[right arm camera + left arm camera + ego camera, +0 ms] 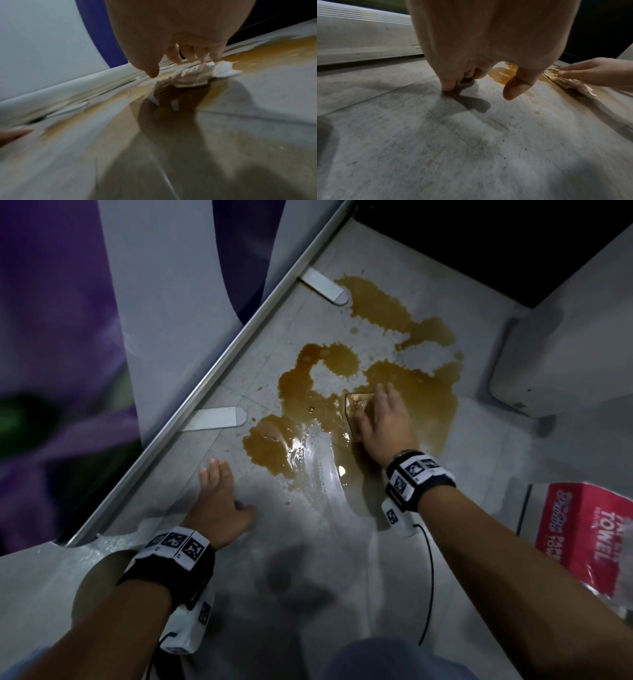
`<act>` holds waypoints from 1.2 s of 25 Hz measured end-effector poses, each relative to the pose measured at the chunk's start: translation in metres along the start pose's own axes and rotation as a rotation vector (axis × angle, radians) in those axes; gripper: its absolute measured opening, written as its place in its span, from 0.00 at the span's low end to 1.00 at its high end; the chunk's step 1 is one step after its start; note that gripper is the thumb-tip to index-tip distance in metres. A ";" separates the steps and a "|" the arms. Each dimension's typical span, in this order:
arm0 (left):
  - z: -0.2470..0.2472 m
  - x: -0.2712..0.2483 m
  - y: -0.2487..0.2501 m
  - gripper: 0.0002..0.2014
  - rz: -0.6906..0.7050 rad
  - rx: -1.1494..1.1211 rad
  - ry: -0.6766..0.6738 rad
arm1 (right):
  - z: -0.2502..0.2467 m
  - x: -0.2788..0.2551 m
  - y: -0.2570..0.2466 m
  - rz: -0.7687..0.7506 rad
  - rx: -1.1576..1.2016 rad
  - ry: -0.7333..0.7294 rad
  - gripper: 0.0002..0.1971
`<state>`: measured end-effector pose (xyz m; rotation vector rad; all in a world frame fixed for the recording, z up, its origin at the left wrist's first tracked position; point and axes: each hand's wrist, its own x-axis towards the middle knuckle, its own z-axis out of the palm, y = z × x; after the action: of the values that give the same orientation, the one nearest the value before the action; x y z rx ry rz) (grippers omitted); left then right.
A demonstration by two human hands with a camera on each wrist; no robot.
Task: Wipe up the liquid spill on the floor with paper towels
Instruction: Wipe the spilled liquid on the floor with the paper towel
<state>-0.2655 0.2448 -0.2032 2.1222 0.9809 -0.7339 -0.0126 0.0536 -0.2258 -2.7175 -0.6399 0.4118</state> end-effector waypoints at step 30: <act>-0.001 0.004 -0.004 0.53 0.027 0.118 -0.004 | -0.004 0.052 -0.016 -0.095 0.012 0.007 0.34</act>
<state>-0.2657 0.2494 -0.2068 2.2301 0.9252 -0.7996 0.0270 0.0905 -0.2269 -2.6632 -0.7581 0.3818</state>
